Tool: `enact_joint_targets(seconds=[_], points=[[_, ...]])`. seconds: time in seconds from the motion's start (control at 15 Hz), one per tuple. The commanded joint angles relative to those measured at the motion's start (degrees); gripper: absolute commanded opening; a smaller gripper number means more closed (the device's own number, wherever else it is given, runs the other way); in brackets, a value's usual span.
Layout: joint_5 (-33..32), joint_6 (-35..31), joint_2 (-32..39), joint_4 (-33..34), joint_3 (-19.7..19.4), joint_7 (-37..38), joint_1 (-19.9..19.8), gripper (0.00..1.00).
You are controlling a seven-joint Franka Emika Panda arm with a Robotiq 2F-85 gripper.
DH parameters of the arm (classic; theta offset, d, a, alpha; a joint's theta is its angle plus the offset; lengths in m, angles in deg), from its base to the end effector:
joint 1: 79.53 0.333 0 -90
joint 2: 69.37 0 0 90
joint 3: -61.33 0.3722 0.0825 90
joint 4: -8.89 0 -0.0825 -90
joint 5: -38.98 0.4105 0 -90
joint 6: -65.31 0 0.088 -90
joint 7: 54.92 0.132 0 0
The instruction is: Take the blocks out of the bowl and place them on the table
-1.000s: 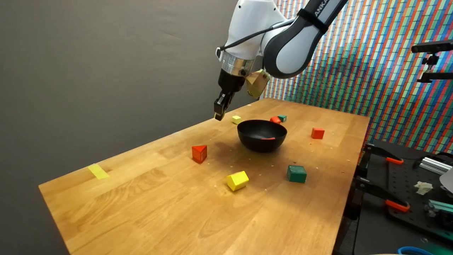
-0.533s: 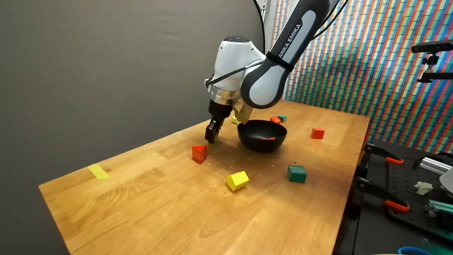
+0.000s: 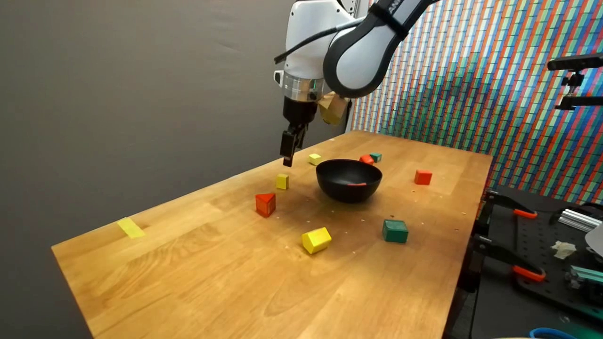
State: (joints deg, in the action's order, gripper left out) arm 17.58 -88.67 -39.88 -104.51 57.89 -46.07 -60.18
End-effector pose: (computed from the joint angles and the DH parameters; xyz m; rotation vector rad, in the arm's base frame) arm 0.6504 0.1956 0.2256 2.8683 0.6639 0.3425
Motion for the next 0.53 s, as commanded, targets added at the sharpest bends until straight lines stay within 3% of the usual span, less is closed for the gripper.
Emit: enact_joint_targets(seconds=[0.0, 0.2, 0.4, 0.47], points=[[-1.82, 4.56, -13.76, -12.61, -0.67, 3.53, 0.27, 1.00], [-2.52, 6.16, -20.64, -19.97, -0.45, 7.48, -2.41, 1.00], [-1.11, 3.64, -23.05, -25.56, 0.64, 6.11, -6.66, 1.00], [-1.49, 6.01, -19.84, -20.91, 1.74, 6.20, -6.29, 1.00]])
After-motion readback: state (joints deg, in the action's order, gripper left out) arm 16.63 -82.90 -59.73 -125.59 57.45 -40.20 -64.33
